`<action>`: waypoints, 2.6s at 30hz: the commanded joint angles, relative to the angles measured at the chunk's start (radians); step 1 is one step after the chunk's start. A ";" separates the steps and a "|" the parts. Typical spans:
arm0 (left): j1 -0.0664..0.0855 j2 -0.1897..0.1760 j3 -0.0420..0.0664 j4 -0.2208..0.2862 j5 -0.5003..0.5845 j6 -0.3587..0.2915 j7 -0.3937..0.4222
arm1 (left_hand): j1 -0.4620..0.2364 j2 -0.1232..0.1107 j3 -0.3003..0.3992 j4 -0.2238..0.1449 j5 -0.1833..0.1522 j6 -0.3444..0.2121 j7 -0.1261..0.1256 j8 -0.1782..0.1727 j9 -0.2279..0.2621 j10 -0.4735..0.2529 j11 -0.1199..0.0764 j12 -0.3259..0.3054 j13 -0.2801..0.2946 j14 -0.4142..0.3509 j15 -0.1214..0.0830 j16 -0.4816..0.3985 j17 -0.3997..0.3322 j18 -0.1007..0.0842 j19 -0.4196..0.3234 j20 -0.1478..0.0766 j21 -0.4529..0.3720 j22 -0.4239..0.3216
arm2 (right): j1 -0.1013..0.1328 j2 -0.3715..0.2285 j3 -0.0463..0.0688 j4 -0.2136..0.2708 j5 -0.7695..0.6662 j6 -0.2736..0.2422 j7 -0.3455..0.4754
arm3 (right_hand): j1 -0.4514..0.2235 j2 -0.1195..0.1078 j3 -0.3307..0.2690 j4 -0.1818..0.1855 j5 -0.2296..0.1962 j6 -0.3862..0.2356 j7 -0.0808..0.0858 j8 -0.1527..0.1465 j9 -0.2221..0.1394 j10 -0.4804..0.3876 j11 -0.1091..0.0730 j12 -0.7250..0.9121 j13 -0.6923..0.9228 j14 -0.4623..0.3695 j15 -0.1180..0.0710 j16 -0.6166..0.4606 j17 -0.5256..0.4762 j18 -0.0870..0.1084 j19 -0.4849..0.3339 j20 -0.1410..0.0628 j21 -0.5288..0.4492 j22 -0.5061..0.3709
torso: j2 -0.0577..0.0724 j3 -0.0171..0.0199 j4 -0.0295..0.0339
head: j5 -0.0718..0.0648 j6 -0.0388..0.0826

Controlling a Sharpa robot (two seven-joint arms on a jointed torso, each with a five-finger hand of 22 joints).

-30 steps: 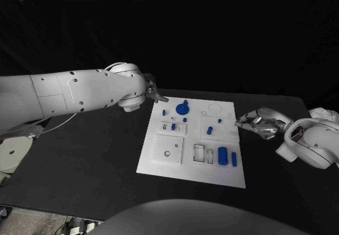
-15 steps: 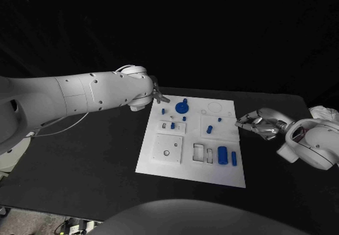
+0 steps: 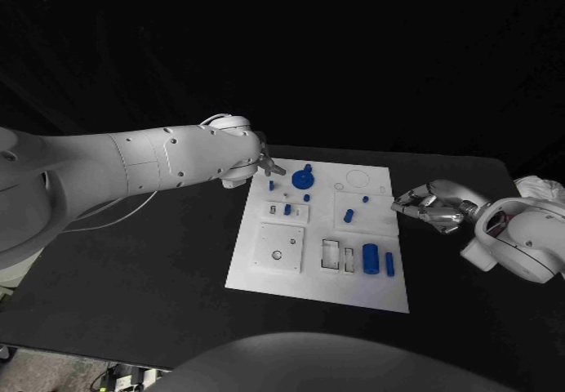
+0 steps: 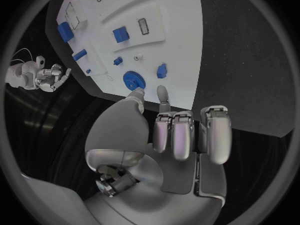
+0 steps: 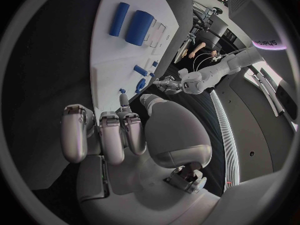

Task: Assemble the parts on the task board

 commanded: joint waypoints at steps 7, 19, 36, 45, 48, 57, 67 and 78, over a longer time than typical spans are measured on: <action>-0.009 0.012 0.001 -0.016 -0.009 0.049 0.009 | 0.016 0.000 0.003 -0.003 0.005 -0.010 0.004 -0.005 0.003 0.106 0.001 0.002 0.263 0.105 0.003 0.002 0.263 -0.018 0.077 0.000 -0.005 0.221 | 0.000 0.005 0.000 -0.003 -0.001 0.012 0.003 | -0.002 -0.006 0.005 0.004 0.000 0.005 0.002 -0.006 0.001 0.106 0.006 0.004 0.263 0.104 0.008 0.003 0.264 0.009 0.002 0.001 0.003 0.201 | -0.001 0.0007 0.0018 | -0.003 0.000; -0.022 0.020 0.000 -0.030 -0.016 0.063 -0.004 | 0.024 0.002 0.002 -0.004 0.010 -0.016 0.006 -0.005 0.007 0.106 0.003 0.002 0.263 0.105 0.005 0.002 0.263 -0.017 0.075 0.002 -0.008 0.219 | 0.000 0.008 0.000 -0.006 -0.001 0.015 0.004 | -0.001 -0.005 0.006 0.004 0.001 0.005 0.001 -0.006 0.001 0.106 0.006 0.004 0.263 0.104 0.008 0.003 0.264 0.009 0.002 0.001 0.003 0.201 | 0.000 0.0002 -0.0008 | -0.002 0.000; -0.031 0.023 0.000 -0.041 -0.032 0.073 -0.015 | 0.033 0.010 0.002 -0.004 0.022 -0.025 0.009 -0.005 0.013 0.106 0.006 0.002 0.263 0.105 0.009 0.002 0.263 -0.015 0.071 0.006 -0.012 0.215 | 0.000 0.008 0.000 -0.007 -0.001 0.016 0.004 | -0.001 -0.006 0.007 0.003 0.003 0.006 0.001 -0.006 0.002 0.106 0.006 0.004 0.263 0.104 0.008 0.003 0.264 0.009 0.001 0.001 0.002 0.201 | 0.000 0.0005 0.0013 | -0.002 0.000; -0.032 0.024 0.000 -0.042 -0.033 0.066 -0.009 | 0.062 0.021 0.007 -0.006 0.080 -0.035 0.010 -0.004 0.021 0.106 0.008 0.002 0.263 0.105 0.012 0.002 0.263 -0.015 0.068 0.010 -0.015 0.213 | 0.000 0.009 0.000 -0.008 -0.001 0.016 0.002 | 0.000 -0.005 0.009 0.003 0.005 0.006 0.001 -0.006 0.002 0.106 0.006 0.004 0.263 0.104 0.008 0.003 0.264 0.010 -0.002 0.001 0.000 0.200 | 0.000 0.0003 0.0004 | -0.001 0.000; -0.032 0.024 0.000 -0.042 -0.030 0.063 -0.004 | 0.074 0.024 0.011 -0.006 0.104 -0.036 0.010 -0.004 0.023 0.106 0.008 0.002 0.263 0.105 0.012 0.002 0.263 -0.014 0.068 0.011 -0.015 0.213 | 0.000 0.010 0.000 -0.008 -0.001 0.017 0.001 | 0.000 -0.005 0.009 0.003 0.005 0.006 0.001 -0.006 0.002 0.106 0.006 0.004 0.263 0.104 0.008 0.003 0.264 0.010 -0.002 0.001 -0.001 0.199 | 0.000 0.0007 0.0002 | -0.001 0.000; -0.034 0.030 0.000 -0.047 -0.014 0.056 0.021 | 0.128 0.035 0.047 -0.006 0.101 -0.040 0.007 -0.012 0.021 0.106 0.005 0.002 0.263 0.105 0.010 0.002 0.263 -0.013 0.064 0.010 -0.019 0.211 | 0.000 0.010 0.000 -0.009 -0.001 0.018 -0.001 | 0.003 -0.005 0.014 0.001 0.012 0.007 0.001 -0.007 0.002 0.106 0.006 0.004 0.263 0.104 0.008 0.003 0.264 0.011 -0.005 0.001 -0.003 0.198 | 0.000 0.0009 0.0003 | -0.002 0.000; -0.043 0.037 0.000 -0.056 0.000 0.053 0.038 | 0.171 0.028 0.102 -0.009 0.112 -0.026 0.001 -0.018 0.014 0.106 0.002 0.002 0.263 0.105 0.008 0.002 0.263 -0.012 0.061 0.008 -0.022 0.209 | 0.000 0.011 0.000 -0.012 -0.001 0.017 -0.001 | 0.006 -0.007 0.025 -0.002 0.033 0.009 0.002 -0.008 0.004 0.106 0.007 0.004 0.263 0.104 0.009 0.003 0.264 0.012 -0.008 0.002 -0.007 0.197 | 0.000 0.0005 -0.0006 | -0.005 0.000; -0.047 0.032 0.000 -0.054 0.002 0.033 0.035 | 0.224 -0.003 0.198 -0.014 0.127 -0.011 -0.005 -0.021 0.011 0.106 -0.005 0.002 0.263 0.105 0.002 0.002 0.263 -0.012 0.061 0.003 -0.023 0.211 | 0.000 0.012 0.000 -0.014 -0.001 0.015 0.000 | 0.007 -0.008 0.028 -0.004 0.039 0.010 0.002 -0.009 0.004 0.106 0.008 0.004 0.263 0.104 0.009 0.003 0.264 0.013 -0.011 0.002 -0.010 0.196 | 0.000 0.0007 0.0007 | -0.005 0.000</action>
